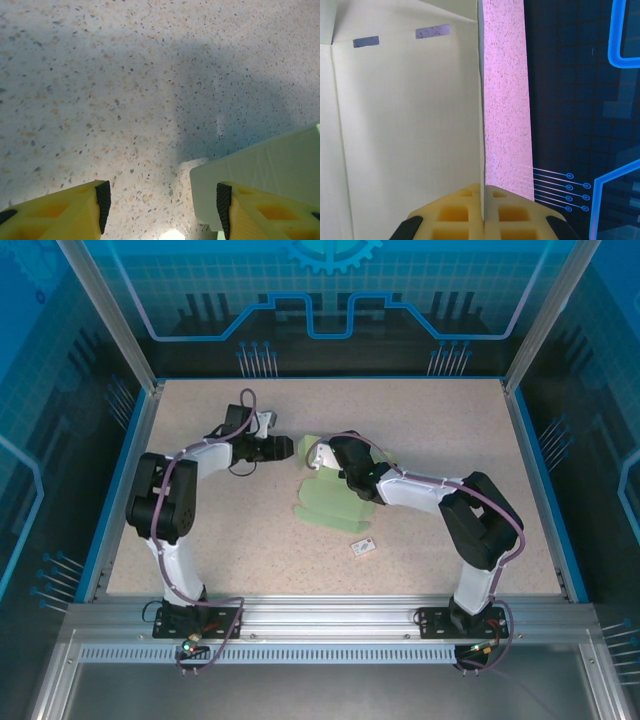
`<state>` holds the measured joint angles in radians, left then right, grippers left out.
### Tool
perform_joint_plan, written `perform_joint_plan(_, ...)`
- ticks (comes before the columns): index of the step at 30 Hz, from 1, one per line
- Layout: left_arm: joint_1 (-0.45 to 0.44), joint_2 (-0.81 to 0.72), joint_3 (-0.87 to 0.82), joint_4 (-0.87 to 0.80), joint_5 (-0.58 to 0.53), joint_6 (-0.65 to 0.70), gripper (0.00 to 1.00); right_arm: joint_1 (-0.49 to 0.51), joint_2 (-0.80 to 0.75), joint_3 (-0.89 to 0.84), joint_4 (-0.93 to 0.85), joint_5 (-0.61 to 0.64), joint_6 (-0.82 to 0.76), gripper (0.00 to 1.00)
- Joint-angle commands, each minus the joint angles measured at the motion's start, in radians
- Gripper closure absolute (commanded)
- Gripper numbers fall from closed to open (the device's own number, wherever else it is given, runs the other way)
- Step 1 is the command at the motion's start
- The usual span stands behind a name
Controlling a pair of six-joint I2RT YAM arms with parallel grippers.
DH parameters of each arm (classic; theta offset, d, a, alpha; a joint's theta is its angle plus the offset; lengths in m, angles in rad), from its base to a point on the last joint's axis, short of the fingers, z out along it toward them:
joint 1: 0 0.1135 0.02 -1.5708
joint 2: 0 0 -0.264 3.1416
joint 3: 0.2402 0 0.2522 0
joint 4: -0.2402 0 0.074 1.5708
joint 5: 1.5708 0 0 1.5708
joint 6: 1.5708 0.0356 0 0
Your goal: Fold the paper box
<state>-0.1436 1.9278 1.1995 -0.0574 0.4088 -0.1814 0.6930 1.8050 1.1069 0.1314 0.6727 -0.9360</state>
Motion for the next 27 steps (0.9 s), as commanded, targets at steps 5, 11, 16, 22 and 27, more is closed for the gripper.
perform_joint_plan(5,-0.030,0.062,0.083,-0.071,0.078,0.087,0.39,-0.010,0.019,0.014,0.017,0.000,0.007,1.00)
perform_joint_plan(11,-0.037,0.081,0.095,-0.037,0.168,0.115,0.40,-0.023,0.005,0.024,-0.015,-0.033,0.038,1.00)
perform_joint_plan(16,-0.043,0.086,0.096,-0.001,0.249,0.152,0.41,-0.043,-0.012,0.029,-0.052,-0.088,0.067,1.00)
perform_joint_plan(22,-0.051,0.103,0.120,-0.002,0.326,0.202,0.43,-0.060,-0.021,0.034,-0.082,-0.150,0.084,1.00)
perform_joint_plan(27,-0.058,0.117,0.130,0.003,0.371,0.224,0.44,-0.070,-0.018,0.041,-0.091,-0.168,0.088,1.00)
